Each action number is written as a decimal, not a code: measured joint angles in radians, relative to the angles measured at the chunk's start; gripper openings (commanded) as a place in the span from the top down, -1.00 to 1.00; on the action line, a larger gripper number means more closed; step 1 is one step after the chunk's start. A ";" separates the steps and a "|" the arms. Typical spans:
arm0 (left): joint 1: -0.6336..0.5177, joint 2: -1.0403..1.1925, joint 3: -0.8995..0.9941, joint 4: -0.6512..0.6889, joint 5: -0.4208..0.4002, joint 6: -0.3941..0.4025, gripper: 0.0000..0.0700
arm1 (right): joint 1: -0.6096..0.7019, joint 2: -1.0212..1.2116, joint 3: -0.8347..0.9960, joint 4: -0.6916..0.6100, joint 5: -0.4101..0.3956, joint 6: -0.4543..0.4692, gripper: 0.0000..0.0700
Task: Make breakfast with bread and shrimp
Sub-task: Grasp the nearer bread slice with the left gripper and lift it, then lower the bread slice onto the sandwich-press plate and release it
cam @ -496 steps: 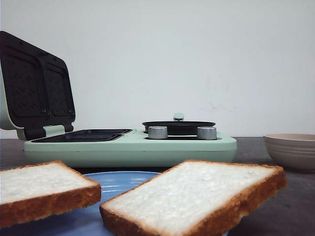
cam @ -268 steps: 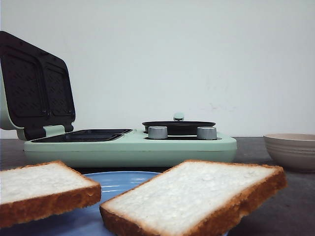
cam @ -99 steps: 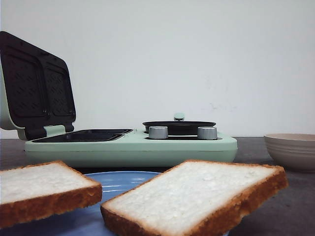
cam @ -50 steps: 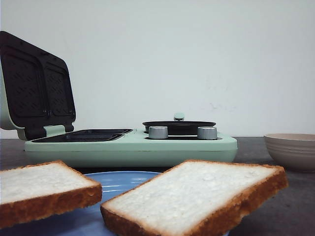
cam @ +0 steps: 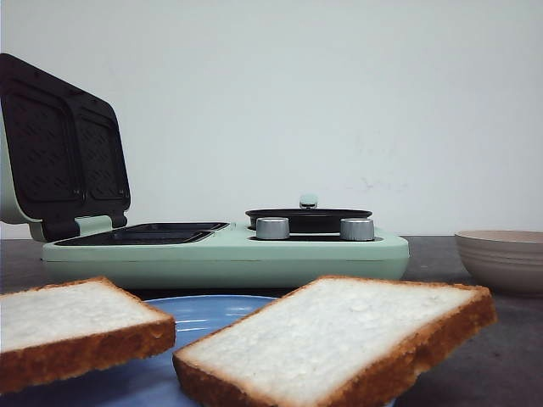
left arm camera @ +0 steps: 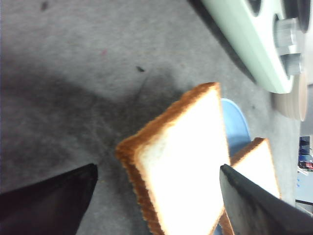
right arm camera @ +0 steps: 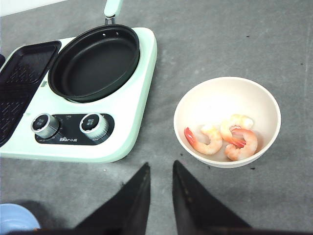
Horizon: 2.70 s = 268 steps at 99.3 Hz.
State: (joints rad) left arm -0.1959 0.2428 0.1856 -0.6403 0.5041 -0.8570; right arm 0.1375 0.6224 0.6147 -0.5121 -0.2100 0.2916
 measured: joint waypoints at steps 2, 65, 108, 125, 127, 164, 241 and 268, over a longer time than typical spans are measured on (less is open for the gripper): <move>-0.003 0.004 -0.003 0.008 0.000 -0.002 -0.36 | 0.000 0.000 0.000 0.000 0.000 0.000 0.77; -0.064 0.232 -0.067 0.364 0.004 -0.051 -0.15 | 0.000 0.000 0.000 0.000 -0.007 0.000 0.77; -0.103 0.331 -0.067 0.463 0.012 -0.052 0.99 | 0.000 0.000 0.000 0.000 -0.007 0.000 0.77; -0.104 0.330 -0.067 0.522 0.015 -0.051 0.99 | 0.000 0.000 0.000 0.000 -0.007 0.000 0.77; -0.104 0.330 -0.067 0.530 0.015 -0.051 0.99 | 0.000 0.000 0.000 0.000 -0.007 0.000 0.77; -0.144 0.384 0.260 0.472 -0.201 0.219 0.98 | 0.000 0.000 0.000 0.000 -0.007 0.000 0.77; -0.199 1.333 1.050 0.600 -0.695 1.307 0.99 | 0.000 0.000 0.000 -0.019 -0.007 -0.027 0.77; -0.201 1.508 1.143 0.592 -0.771 1.446 0.99 | 0.000 0.000 0.000 -0.029 -0.007 -0.033 0.77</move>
State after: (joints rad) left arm -0.3965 1.7508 1.3285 -0.0479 -0.2672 0.5892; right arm 0.1375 0.6224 0.6147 -0.5411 -0.2169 0.2584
